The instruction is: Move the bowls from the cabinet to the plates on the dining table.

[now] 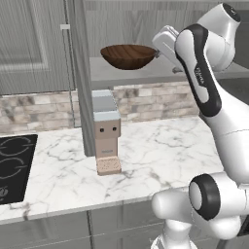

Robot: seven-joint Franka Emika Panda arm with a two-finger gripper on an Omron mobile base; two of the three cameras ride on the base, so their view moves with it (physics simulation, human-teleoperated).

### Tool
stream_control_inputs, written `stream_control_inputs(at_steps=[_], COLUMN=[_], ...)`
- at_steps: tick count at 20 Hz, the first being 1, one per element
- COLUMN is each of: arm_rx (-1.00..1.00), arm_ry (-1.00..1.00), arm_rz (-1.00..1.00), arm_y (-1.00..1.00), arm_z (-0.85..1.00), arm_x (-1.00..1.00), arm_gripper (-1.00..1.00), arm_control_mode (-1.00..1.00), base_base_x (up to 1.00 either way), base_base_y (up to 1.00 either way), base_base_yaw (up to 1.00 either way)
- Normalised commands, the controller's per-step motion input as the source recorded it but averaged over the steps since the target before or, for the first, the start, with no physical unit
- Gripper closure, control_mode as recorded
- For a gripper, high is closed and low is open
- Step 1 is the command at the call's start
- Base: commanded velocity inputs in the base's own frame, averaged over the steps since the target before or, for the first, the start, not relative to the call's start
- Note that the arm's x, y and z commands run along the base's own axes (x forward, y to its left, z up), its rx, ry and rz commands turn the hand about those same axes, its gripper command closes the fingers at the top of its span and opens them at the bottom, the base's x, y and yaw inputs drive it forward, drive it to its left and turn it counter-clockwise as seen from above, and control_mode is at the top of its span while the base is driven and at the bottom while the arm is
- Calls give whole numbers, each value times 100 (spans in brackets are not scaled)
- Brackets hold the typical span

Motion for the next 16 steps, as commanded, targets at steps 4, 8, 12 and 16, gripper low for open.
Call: stream_control_inputs(at_steps=[4,8,12,16], arm_rx=[3,3,3,0], arm_ry=[0,0,1,3], arm_rz=[-3,-2,-2,-1], arm_y=[0,0,0,0], arm_z=[0,0,0,0], arm_x=[30,33,24,24], arm_gripper=[-100,-100,-100,-100], arm_control_mode=[-100,-100,-100,-100], base_base_x=[0,0,0,0], base_base_y=[0,0,0,0], base_base_yaw=[0,0,0,0])
